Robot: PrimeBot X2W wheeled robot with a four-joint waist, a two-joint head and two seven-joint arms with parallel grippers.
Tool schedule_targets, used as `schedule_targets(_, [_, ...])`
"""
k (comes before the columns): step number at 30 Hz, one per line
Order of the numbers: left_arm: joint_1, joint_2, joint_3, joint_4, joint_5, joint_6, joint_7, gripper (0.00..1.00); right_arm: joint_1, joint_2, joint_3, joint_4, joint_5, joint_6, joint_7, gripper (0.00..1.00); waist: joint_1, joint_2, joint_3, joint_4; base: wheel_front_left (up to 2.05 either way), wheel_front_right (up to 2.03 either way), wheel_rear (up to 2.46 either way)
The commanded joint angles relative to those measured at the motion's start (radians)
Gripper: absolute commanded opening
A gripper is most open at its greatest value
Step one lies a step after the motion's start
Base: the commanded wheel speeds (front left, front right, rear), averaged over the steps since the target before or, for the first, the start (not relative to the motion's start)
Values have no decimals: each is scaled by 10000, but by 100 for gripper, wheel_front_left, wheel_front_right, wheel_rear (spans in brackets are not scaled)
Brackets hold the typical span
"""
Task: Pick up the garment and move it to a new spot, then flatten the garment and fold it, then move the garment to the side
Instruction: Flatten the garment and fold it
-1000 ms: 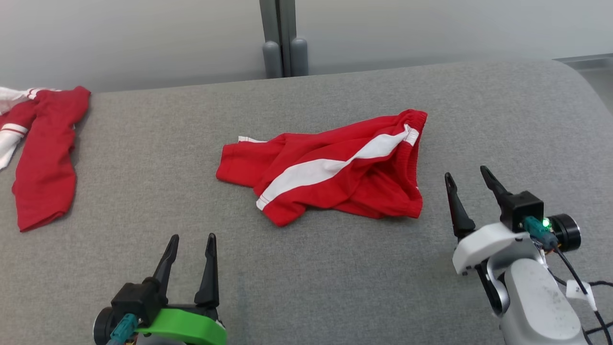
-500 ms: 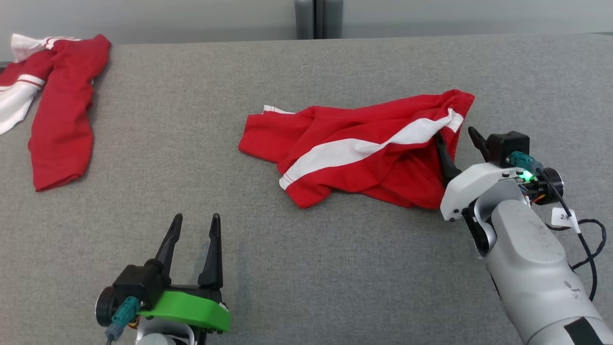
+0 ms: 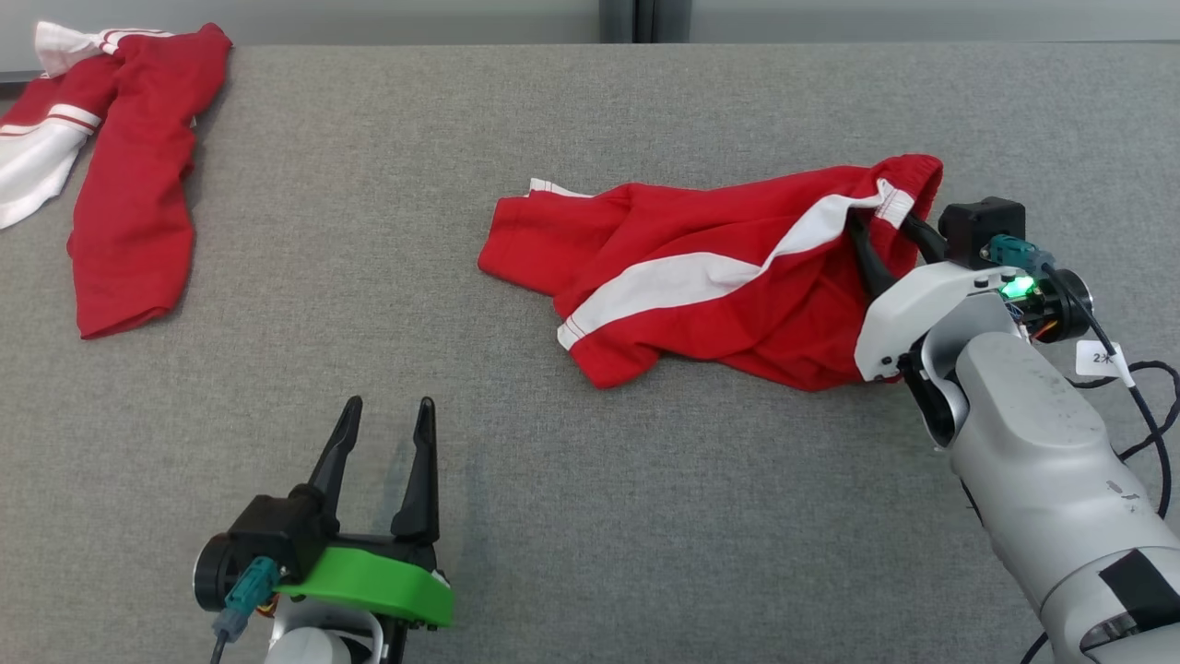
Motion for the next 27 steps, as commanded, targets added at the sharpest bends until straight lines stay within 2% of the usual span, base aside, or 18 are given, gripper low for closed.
schedule_targets(1, [-147, -3, -72, 32, 27, -27, -5, 100, -129, -181, 225, 52, 167, -10, -42, 37, 0, 0, -1, -1, 0, 0, 0])
schedule_targets(3, [-227, -2, -221, 72, -61, -27, -5, 100, -206, -306, 566, 17, 405, -10, -46, 23, 0, 0, 2, -19, 0, 0, 0])
schedule_targets(4, [-294, -3, -330, 102, -102, -27, -5, 100, -256, -385, 728, -29, 509, -10, -46, 4, 0, 0, 8, -42, 0, 0, 0])
schedule_targets(5, [-343, -5, -413, 131, -174, -27, -5, 100, -277, -450, 851, -68, 583, -10, -47, 0, 0, 0, 12, -62, 0, 0, 0])
schedule_targets(11, [-1024, 95, -1702, 954, -1312, -27, -5, 100, -140, -737, 1643, -488, 988, -10, -57, 0, 0, 0, 13, -345, 0, 0, 0])
schedule_targets(15, [-1837, 131, -2639, 1903, -2840, -27, 211, 100, -52, -908, 2031, -804, 962, -10, -57, 0, 0, 0, 62, -644, 0, 0, 0])
schedule_targets(18, [-2644, 274, -3186, 2708, -4247, -27, 800, 100, 1, -1000, 2268, -1088, 1000, -10, -58, 0, 0, 0, 174, -935, 0, 0, 0])
schedule_targets(24, [-3654, 485, -3576, 3777, -5770, -27, 1623, 100, 161, -1069, 2476, -1444, 996, -10, -58, 0, 0, 0, 350, -1308, 0, 0, 0])
schedule_targets(27, [-4013, 606, -3795, 3989, -6276, -27, 1691, 100, 185, -1078, 2526, -1549, 1006, -10, -58, 0, 0, 0, 418, -1429, 0, 0, 0])
